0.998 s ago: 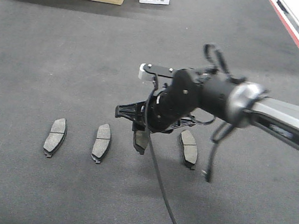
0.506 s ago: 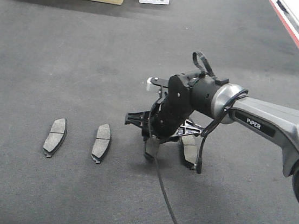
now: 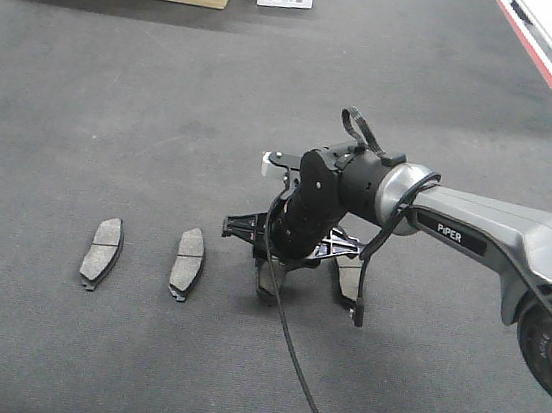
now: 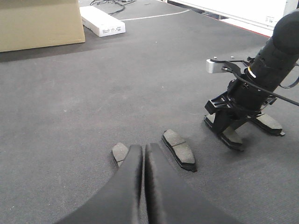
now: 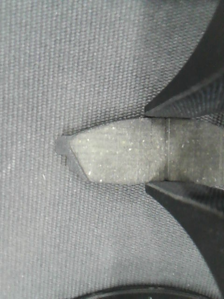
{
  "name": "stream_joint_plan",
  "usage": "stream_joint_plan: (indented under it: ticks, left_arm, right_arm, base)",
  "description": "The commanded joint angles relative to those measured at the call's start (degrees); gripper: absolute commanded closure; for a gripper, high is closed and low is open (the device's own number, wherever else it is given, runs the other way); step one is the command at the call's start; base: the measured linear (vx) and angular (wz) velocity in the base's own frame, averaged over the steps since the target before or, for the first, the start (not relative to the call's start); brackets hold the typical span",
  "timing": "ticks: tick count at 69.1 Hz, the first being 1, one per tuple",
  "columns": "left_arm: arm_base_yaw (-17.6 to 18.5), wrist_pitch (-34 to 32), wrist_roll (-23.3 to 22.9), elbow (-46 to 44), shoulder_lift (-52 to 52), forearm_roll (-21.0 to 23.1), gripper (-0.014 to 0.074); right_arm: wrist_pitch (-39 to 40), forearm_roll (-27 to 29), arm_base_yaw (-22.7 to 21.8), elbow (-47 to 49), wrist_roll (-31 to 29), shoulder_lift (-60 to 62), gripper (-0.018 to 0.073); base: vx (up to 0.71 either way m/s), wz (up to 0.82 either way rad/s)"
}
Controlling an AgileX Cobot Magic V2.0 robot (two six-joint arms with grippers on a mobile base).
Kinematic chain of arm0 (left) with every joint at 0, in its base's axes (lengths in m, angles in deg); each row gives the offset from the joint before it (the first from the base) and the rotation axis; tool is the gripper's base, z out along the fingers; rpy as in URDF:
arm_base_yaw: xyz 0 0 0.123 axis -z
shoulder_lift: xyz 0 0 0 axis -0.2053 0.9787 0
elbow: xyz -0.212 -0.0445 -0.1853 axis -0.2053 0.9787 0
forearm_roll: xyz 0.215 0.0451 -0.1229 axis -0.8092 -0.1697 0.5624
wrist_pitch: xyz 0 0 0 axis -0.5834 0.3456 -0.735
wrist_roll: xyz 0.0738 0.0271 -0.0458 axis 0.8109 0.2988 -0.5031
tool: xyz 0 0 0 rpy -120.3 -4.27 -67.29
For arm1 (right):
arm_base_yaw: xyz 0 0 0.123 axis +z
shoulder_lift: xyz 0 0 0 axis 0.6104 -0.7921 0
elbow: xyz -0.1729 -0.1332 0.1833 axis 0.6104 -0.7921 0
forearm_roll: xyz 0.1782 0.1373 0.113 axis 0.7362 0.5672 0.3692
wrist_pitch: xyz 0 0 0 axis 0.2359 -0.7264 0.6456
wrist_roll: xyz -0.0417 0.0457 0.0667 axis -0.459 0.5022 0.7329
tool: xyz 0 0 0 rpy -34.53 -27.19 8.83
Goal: Move and align brake pads A on conveyor
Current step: 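Lower the right gripper's brake pad onto the belt between the pads, then open the right gripper and raise it off the placed pad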
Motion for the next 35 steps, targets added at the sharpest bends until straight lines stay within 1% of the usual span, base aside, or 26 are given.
stream_joint_plan:
  ticks: [1,12,20,26,35]
  left_arm:
    - [0.05,-3.66,0.04,-1.37,0.33,-0.47,0.0603]
    - [0.05,-3.66,0.04,-1.37,0.33,-0.47,0.0603]
    - [0.05,-3.66,0.04,-1.37,0.33,-0.47,0.0603]
    - [0.05,-3.66,0.04,-1.37,0.33,-0.47,0.0603]
    - [0.05,-3.66,0.04,-1.37,0.33,-0.47,0.0603]
  right_arm:
    - [1.49,-0.22,-0.25,1.74,0.16,3.37,0.0286]
    - [1.57,-0.62,-0.25,2.02,0.36,5.02,0.0106]
    - [0.86,-2.54,-0.25,2.02,0.36,8.50,0.0010]
    - [-0.17,-5.78,-0.18,1.76,-0.37,12.53,-0.0027]
    - [-1.06,-8.04,0.40,-0.80,-3.07,19.83,-0.0029]
  base:
    - [0.00,0.00]
    - [0.00,0.00]
    - [0.00,0.00]
    - [0.00,0.00]
    - [0.00,0.00]
